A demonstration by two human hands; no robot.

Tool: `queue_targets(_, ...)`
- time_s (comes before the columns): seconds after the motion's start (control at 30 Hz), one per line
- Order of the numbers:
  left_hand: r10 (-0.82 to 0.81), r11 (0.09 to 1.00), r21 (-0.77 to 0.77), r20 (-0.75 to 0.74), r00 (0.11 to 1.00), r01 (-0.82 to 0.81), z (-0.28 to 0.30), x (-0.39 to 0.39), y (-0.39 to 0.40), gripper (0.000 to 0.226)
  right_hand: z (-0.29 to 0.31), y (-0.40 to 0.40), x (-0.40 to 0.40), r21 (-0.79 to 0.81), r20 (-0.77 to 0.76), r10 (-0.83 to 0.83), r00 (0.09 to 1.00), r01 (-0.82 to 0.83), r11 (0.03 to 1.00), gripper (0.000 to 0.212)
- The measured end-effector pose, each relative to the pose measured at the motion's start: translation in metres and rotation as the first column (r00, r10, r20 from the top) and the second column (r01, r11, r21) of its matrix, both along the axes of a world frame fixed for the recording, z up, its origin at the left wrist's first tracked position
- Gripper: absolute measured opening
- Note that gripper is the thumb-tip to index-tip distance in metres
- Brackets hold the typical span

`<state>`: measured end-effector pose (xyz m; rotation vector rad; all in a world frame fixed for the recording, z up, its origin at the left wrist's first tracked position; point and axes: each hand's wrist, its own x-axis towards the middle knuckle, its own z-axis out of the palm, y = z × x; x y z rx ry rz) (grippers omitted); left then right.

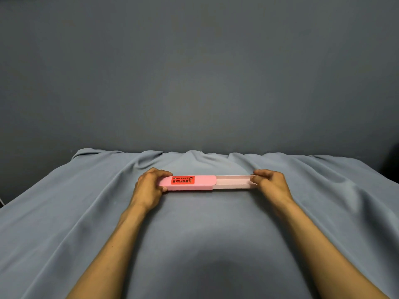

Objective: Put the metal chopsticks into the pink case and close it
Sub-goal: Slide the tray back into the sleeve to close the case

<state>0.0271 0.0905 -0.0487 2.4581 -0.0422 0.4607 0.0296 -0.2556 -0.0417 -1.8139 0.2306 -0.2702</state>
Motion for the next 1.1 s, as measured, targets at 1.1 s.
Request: queue_targets(1.1, -0.025, 0.999, 0.037, 0.025, 0.999, 0.024, -0.003, 0.000, -0.026, 0.054, -0.001, 0.022, 0.005, 0.426, -0.083, 0.095, 0.992, -0.051, 0.903, 0.041)
